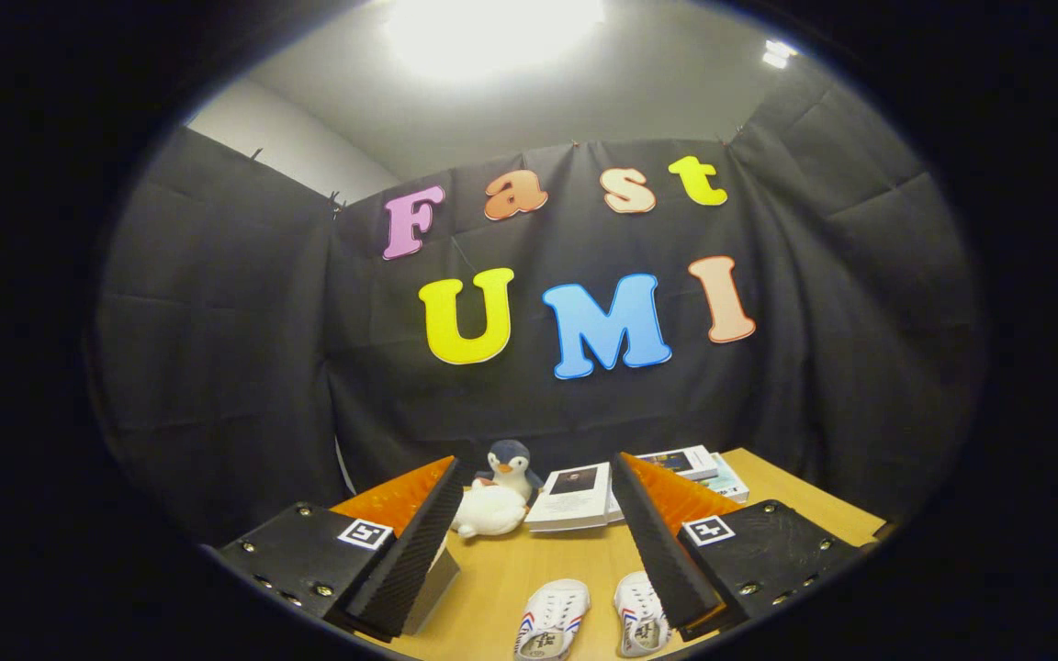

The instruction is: Open the storage box then place both shoes into the box .Put the left shoe in first, then the right shoe, with the right side of both shoes facing outward in a uniform manner.

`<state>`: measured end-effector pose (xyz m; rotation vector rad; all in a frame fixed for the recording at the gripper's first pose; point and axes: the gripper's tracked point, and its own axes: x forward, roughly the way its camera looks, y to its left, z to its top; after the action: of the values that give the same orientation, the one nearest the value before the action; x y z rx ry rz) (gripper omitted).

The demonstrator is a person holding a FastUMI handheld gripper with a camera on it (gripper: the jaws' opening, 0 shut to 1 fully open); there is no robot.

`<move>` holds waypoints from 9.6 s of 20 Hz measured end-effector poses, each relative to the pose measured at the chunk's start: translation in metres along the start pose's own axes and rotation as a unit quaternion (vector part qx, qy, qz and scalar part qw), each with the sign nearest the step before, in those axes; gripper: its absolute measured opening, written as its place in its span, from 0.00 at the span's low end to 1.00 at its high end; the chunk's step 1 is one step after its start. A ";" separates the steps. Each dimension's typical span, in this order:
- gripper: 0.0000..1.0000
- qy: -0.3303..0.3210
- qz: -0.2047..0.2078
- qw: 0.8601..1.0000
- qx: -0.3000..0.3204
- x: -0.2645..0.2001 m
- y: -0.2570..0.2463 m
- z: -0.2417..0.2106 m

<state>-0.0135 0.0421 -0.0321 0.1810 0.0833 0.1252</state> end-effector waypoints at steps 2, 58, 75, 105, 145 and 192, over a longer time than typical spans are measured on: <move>0.99 0.015 0.011 1.000 0.019 0.002 0.008 -0.011; 0.03 0.306 0.133 0.774 0.538 0.037 0.171 -0.224; 0.03 0.283 0.232 0.833 0.415 0.051 0.261 -0.092; 0.97 0.279 0.318 0.899 0.112 0.058 0.422 -0.104; 0.98 0.319 0.022 0.947 -0.001 0.083 -0.027 -0.209; 0.00 0.453 -0.010 0.856 0.251 0.070 -0.013 -0.244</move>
<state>0.0338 0.0815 -0.2789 0.6362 1.0726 0.1576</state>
